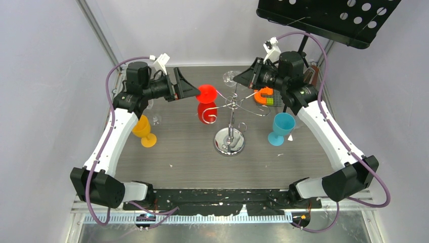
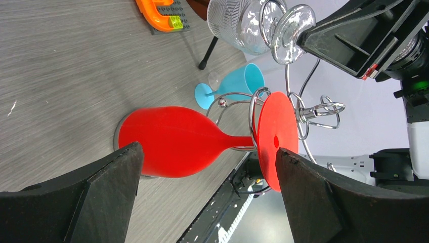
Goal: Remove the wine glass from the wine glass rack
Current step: Pick up the wine glass from the wine rack.
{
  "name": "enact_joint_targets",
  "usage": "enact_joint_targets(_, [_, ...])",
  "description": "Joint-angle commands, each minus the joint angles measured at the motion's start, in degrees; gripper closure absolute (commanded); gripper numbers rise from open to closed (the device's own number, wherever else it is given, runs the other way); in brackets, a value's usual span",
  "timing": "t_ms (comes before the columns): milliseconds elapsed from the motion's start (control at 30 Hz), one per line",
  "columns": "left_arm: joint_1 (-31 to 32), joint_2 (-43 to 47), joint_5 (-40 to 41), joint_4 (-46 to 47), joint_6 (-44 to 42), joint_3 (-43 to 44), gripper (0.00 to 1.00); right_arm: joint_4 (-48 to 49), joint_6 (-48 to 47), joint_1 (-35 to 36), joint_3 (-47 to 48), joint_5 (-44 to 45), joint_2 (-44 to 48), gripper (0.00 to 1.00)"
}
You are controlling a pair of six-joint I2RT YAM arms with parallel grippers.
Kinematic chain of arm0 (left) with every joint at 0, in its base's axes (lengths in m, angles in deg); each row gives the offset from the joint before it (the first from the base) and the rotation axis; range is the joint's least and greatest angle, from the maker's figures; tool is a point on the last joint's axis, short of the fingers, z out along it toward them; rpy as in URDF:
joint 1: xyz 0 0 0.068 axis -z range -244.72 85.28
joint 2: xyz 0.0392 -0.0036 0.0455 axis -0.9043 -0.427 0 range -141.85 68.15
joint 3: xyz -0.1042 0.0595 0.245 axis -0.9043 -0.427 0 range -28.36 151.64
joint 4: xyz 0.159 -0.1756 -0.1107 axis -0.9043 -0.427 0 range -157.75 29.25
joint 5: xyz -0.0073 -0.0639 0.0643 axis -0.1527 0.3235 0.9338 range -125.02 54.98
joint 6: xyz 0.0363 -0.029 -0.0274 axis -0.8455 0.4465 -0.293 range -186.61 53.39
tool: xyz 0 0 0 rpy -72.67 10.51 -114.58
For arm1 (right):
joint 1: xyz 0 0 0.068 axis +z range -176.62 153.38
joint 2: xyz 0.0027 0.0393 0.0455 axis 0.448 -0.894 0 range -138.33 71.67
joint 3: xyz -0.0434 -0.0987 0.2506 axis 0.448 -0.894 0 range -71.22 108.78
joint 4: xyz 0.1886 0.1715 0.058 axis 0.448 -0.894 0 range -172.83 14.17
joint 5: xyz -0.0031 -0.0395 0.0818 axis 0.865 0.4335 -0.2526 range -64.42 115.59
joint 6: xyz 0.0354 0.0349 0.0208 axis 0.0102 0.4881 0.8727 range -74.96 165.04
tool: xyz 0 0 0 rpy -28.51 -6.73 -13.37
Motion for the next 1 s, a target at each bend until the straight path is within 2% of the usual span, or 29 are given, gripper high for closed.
enact_joint_targets(0, [-0.46,-0.06,-1.4,1.25,-1.12,1.21,0.0,2.18,-4.14,0.41,3.38,-1.43,-0.48,0.94])
enact_joint_targets(433, [-0.44,-0.1,-1.71,1.07,-1.41,1.13,0.0,4.09,-5.75,0.37,4.4,-2.87,-0.13,0.94])
enact_joint_targets(767, [-0.46,0.05,-1.76,1.08,-1.54,0.99,0.0,0.69,5.35,0.28,4.59,-1.49,-0.49,0.94])
enact_joint_targets(967, [-0.46,0.3,-1.86,0.99,-1.54,0.95,0.0,-1.69,8.85,0.2,5.17,-1.36,-0.72,0.94])
